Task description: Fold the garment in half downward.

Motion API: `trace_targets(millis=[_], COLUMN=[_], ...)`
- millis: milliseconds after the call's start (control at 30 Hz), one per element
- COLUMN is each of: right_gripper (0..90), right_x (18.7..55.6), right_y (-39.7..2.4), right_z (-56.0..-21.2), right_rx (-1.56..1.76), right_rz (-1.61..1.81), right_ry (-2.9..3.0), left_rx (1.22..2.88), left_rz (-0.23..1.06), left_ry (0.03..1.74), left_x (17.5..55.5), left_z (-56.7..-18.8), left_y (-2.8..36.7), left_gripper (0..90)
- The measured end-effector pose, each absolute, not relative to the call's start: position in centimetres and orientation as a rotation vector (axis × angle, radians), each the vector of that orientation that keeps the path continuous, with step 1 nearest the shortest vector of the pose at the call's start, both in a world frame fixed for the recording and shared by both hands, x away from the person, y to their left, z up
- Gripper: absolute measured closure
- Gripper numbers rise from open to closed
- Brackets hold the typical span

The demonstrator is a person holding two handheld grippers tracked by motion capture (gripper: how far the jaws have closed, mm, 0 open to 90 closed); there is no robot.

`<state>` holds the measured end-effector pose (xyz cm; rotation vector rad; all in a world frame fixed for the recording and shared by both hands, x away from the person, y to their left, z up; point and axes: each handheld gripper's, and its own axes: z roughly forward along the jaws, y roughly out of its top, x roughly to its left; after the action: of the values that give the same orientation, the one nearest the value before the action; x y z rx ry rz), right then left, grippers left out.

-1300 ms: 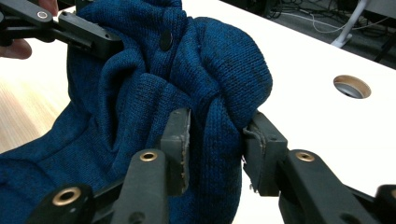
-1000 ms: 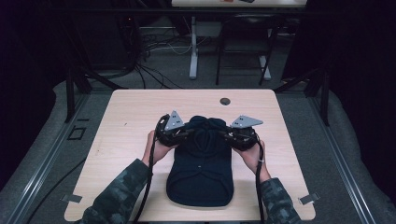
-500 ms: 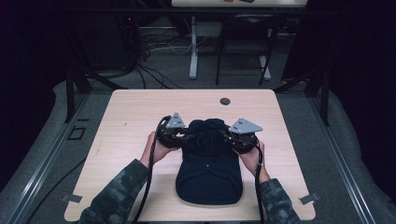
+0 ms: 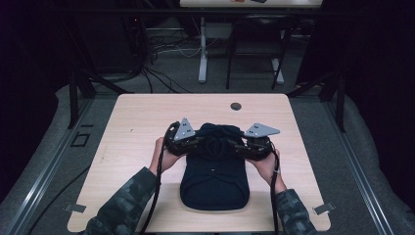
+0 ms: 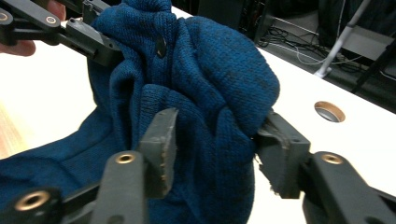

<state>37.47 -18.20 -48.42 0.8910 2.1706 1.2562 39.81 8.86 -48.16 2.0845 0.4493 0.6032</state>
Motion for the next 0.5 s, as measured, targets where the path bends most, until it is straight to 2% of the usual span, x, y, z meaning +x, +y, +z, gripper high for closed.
trace_targets(millis=[133,200,233,300,433,500], right_gripper=[43.6,49.7,58.8,64.8,72.9,74.3], right_x=[37.66,37.69,37.66,37.64,37.26,36.99], right_y=[-18.05,-18.01,-17.97,-17.94,-17.62,-17.39], right_z=[-48.43,-48.46,-48.49,-48.49,-48.36,-48.3], right_rx=[0.917,0.923,0.934,0.933,0.896,0.871], right_rz=[1.242,1.23,1.204,1.19,1.184,1.174], right_ry=[2.181,2.172,2.149,2.137,2.1,2.091], left_rx=[2.086,2.092,2.089,2.089,2.104,2.118], left_rz=[0.63,0.64,0.641,0.628,0.578,0.555], left_ry=[0.423,0.412,0.41,0.416,0.428,0.428], left_x=[39.51,39.41,39.37,39.35,39.28,39.29], left_z=[-48.06,-48.09,-48.17,-48.35,-48.35,-48.42], left_y=[8.68,8.77,8.81,9.07,9.32,9.27], left_gripper=[71.8,71.8,71.7,71.4,69.0,62.2])
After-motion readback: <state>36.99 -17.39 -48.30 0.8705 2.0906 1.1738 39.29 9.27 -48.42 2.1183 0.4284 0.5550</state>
